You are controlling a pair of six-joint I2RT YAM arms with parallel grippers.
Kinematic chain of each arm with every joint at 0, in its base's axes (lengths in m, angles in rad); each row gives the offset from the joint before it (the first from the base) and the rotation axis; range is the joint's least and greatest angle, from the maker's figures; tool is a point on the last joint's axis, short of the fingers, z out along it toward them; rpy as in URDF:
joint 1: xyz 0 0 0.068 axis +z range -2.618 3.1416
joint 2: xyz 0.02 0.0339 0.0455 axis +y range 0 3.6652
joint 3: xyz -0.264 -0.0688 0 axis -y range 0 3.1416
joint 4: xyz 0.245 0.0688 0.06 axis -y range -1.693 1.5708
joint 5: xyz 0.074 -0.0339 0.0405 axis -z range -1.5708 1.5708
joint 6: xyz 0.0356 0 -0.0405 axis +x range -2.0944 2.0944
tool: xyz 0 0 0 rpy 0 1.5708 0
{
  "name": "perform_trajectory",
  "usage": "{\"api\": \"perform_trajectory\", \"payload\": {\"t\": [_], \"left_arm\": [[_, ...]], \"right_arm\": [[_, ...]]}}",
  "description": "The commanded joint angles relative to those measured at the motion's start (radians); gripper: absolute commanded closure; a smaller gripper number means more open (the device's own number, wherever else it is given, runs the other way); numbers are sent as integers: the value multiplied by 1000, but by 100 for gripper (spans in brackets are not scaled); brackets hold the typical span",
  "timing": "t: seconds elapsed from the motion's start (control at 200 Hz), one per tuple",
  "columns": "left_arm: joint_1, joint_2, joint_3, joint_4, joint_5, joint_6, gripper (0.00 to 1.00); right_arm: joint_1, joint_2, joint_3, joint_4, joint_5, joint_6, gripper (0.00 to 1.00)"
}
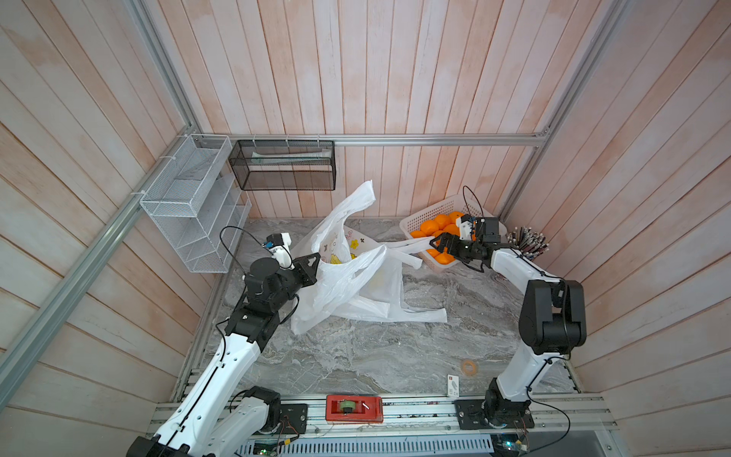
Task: Place the oranges into plastic bags & tie knots
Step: Adjust the basket at the center of the board.
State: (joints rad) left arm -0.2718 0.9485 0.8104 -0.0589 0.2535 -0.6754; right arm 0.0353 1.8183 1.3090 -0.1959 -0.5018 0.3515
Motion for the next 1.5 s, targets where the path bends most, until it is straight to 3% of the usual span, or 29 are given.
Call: {"api": "perform_trajectory", "payload": {"t": [0.0,0.185,0.63,1.295,1.495], "left_arm": [[8,13,36,23,0,11,100],[7,25,46,10,-9,26,100],[14,52,70,-16,-12,47,100],[16,77,72,-46,2,104,100],[16,79,72,-48,-8,116,100]], "right_arm": [[-3,31,2,-126,32,-37,2],[-28,24,-34,-218,44,-79,2],[-95,-171,-258,-200,90,-88,2],[-108,-247,-63,-276,74,-105,2],[-64,-151,46,-301,145,-98,8]]}}
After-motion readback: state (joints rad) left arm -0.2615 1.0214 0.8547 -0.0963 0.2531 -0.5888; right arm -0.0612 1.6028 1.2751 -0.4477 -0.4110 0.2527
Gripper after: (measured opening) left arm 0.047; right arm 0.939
